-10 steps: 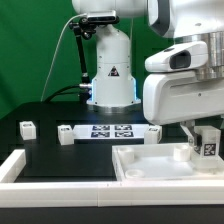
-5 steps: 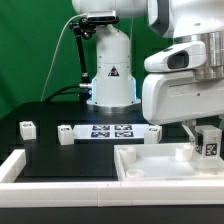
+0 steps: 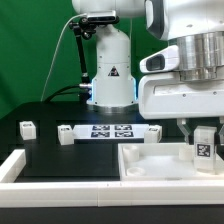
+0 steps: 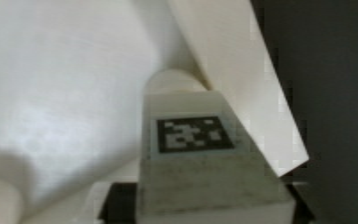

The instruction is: Assemble one leg

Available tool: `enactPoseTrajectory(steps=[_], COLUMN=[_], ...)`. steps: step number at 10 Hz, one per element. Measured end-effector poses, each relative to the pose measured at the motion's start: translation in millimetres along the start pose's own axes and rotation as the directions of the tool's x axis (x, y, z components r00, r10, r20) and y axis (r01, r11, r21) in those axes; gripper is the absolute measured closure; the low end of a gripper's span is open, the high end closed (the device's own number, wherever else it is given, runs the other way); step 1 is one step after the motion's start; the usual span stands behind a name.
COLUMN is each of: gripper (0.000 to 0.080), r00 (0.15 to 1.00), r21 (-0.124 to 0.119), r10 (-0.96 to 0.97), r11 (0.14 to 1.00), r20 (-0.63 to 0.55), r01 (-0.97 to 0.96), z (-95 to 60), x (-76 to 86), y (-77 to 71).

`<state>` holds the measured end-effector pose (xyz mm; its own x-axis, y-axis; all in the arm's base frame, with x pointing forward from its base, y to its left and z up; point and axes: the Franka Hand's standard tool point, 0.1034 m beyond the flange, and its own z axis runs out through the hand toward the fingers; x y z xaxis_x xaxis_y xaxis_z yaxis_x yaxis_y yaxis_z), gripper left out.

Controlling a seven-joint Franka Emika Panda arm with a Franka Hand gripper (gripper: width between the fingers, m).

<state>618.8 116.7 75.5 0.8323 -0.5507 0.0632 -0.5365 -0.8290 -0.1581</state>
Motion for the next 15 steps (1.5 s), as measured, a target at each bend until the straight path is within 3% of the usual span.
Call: enactPoseTrajectory(steps=[3, 7, 8, 9, 10, 11, 13, 15], gripper=[0.0506, 0.0506, 0.0433, 0.0242, 0.0242, 0.0170, 0.0154, 0.0150], r00=[0.918, 0.830, 0.846, 0.866, 0.878, 0.890, 0.977, 0.996], r21=[0.015, 0.030, 0.030, 0.031, 0.030, 0.021, 0.016, -0.019], r10=[0.397, 0.558, 0.532, 0.500, 0.479, 0.455, 0.213, -0.089], r11=[0.918, 0.829, 0.846, 0.866, 0.877, 0.890, 0.977, 0.996], r20=[-0.014, 0.013, 0.012, 0.011, 0.010, 0.019, 0.020, 0.022], r01=[-0.397, -0.558, -0.532, -0.500, -0.479, -0.456, -0.213, 0.090], z=[0.4, 0.9, 1.1, 1.0, 0.9, 0.0, -1.0, -1.8], x=[-3.9, -2.9, -3.2, -2.9, -2.7, -3.4, -1.3, -1.1], y=[-1.7, -1.7, -1.8, -1.5, -1.6, -3.2, -4.9, -9.2])
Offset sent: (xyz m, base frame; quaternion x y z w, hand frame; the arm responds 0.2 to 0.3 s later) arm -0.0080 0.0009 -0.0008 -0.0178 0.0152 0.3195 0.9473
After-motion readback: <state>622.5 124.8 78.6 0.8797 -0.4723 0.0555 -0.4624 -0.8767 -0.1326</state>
